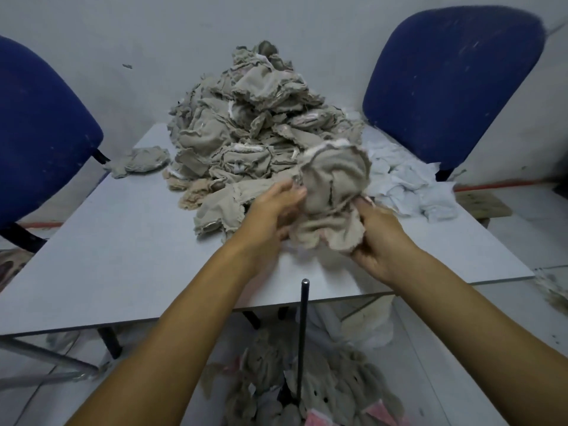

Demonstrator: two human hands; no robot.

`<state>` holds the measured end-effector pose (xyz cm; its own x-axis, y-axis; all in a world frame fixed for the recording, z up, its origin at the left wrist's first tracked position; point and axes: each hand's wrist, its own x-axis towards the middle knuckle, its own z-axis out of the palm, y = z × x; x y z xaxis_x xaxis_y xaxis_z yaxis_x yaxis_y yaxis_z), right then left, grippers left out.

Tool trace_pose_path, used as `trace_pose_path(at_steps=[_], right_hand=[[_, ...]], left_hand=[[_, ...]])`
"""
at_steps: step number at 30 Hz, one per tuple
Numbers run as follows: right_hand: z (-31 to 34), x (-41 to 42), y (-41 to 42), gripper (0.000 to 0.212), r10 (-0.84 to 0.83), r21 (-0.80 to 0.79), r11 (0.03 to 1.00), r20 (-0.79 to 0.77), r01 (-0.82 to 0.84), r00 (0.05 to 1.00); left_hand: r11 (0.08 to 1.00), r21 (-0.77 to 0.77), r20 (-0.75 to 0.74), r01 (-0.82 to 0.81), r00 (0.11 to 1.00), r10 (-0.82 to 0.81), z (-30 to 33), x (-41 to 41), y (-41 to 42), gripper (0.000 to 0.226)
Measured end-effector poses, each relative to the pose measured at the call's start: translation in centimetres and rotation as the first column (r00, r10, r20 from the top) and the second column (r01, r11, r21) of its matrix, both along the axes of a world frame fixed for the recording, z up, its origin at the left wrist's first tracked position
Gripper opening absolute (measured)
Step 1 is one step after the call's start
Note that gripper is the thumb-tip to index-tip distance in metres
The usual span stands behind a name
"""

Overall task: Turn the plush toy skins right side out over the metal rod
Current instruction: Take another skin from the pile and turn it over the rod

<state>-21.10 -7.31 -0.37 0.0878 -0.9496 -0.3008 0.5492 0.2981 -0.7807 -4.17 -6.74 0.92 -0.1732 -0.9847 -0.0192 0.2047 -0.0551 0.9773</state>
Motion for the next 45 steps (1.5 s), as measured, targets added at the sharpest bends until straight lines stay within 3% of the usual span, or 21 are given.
trace_pose_path(at_steps=[1,3,4,6,7,8,10,14,17,20,23,25,27,28,31,33,35,38,39,43,45], right_hand=[[-0.5,-0.1,0.3,0.024,0.026,0.061,0.998,-0.083,-0.021,0.996],[-1.3,-0.3,1.1,0.022,0.068,0.158,0.987,-0.294,-0.022,0.954],[-1.7,-0.5,1.2,0.029,0.03,0.108,0.994,-0.47,0.024,0.882],[-2.0,-0.9,1.6,0.04,-0.272,-0.285,0.957,-0.82,0.052,0.503],[-1.9,-1.1,1.8,0.04,-0.499,-0.534,0.843,-0.822,-0.069,0.273],[-1.8,-1.3,2.0,0.037,-0.657,-0.667,0.7,-0.742,-0.256,0.135],[-2.0,-1.3,2.0,0.03,-0.718,-0.624,0.524,-0.69,-0.58,0.093],[-3.5,-0.8,1.9,0.024,-0.55,-0.462,0.664,-0.834,-0.588,0.035],[-4.2,-1.0,1.2,0.027,-0.448,-0.276,0.728,-0.884,-0.627,-0.131],[-4.2,-0.9,0.8,0.027,-0.429,-0.186,0.763,-0.862,-0.62,-0.269],[-3.7,-1.0,0.4,0.038,-0.367,-0.158,0.783,-0.898,-0.602,-0.241],[-3.1,-1.5,-0.3,0.044,-0.295,-0.088,0.806,-0.917,-0.586,-0.268],[-2.6,-1.7,-0.6,0.043,-0.234,-0.006,0.825,-0.914,-0.566,-0.331],[-2.5,-1.7,-0.6,0.042,-0.21,0.015,0.823,-0.921,-0.568,-0.328],[-2.0,-1.5,-0.1,0.025,-0.232,-0.059,0.772,-0.953,-0.633,-0.193],[-1.6,-1.7,0.3,0.011,-0.255,-0.226,0.75,-0.966,-0.621,0.044],[-1.1,-2.0,0.4,0.01,-0.256,-0.347,0.764,-0.937,-0.544,0.238],[-1.0,-2.0,0.3,0.018,-0.163,-0.352,0.803,-0.905,-0.48,0.392],[-1.1,-2.0,0.4,0.018,-0.124,-0.317,0.8,-0.918,-0.509,0.377],[-1.5,-1.7,0.9,0.032,-0.037,-0.099,0.676,-0.994,-0.73,0.1],[-1.2,-1.7,1.1,0.038,-0.031,-0.064,0.661,-0.998,-0.748,0.057]], left_hand=[[0.999,-0.004,-0.025,-0.032,0.999,0.031,0.1,0.0,-0.1,0.004],[0.986,-0.003,0.061,-0.167,0.984,0.167,-0.4,-0.2,-0.3,0.013],[0.975,-0.003,0.119,-0.223,0.968,0.221,-0.9,-0.3,-0.6,0.015],[0.961,-0.036,0.233,-0.275,0.932,0.276,-1.8,-0.3,-0.8,0.012],[0.955,-0.074,0.302,-0.286,0.907,0.295,-2.0,-0.3,-1.0,0.01],[0.952,-0.115,0.361,-0.284,0.881,0.306,-2.2,-0.3,-1.3,0.009],[0.947,-0.173,0.404,-0.272,0.857,0.319,-2.2,-0.6,-1.6,0.01],[0.92,-0.26,0.411,-0.293,0.829,0.38,-2.0,-0.6,-1.8,0.017],[0.927,-0.297,0.504,-0.229,0.787,0.356,-2.0,-0.3,-1.5,0.022],[0.842,-0.538,0.758,0.045,0.461,0.46,-2.5,-0.6,-0.3,0.031],[0.699,-0.651,0.756,0.297,0.34,0.559,-2.7,-1.3,0.4,0.023],[0.751,-0.544,0.839,0.373,0.231,0.493,-3.2,-1.4,0.6,0.034],[0.828,-0.433,0.898,0.356,0.09,0.431,-4.1,-1.1,0.8,0.043],[0.856,-0.406,0.911,0.321,0.072,0.406,-4.3,-1.1,1.0,0.041],[0.819,-0.502,0.865,0.278,0.176,0.471,-3.8,-1.4,1.2,0.031],[0.756,-0.55,0.831,0.354,0.32,0.454,-2.9,-1.1,0.7,0.033],[0.769,-0.483,0.825,0.418,0.511,0.24,-1.9,-0.4,0.4,0.046],[0.819,-0.398,0.834,0.414,0.535,0.135,-1.6,0.2,0.3,0.057],[0.833,-0.381,0.842,0.402,0.523,0.133,-1.7,0.2,0.2,0.051],[0.888,-0.359,0.816,0.288,0.558,0.149,-1.8,0.6,0.0,0.015],[0.898,-0.345,0.819,0.274,0.555,0.145,-1.6,0.7,0.0,0.011]])
